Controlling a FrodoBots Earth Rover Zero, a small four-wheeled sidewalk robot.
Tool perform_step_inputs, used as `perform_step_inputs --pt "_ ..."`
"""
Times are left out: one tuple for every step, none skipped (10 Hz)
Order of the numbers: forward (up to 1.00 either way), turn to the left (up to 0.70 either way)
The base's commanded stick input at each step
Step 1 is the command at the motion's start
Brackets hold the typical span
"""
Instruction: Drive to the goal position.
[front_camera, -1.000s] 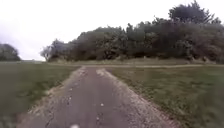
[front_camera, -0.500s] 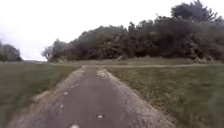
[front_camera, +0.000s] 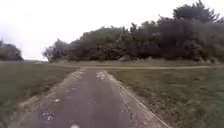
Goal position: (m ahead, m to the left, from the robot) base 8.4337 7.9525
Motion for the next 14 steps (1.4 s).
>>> perform_step_inputs --pt "0.7 0.14" --pt "0.39 0.0" --pt "0.07 0.0" --pt "0.0 0.0" --pt "0.0 0.0" --pt "0.0 0.0" --pt "0.0 0.0" --pt "0.0 0.0" --pt "0.0 0.0" --pt "0.0 0.0" --pt "0.0 0.0" --pt "0.0 0.0" --pt "0.7 0.0" --pt "0.7 0.02"
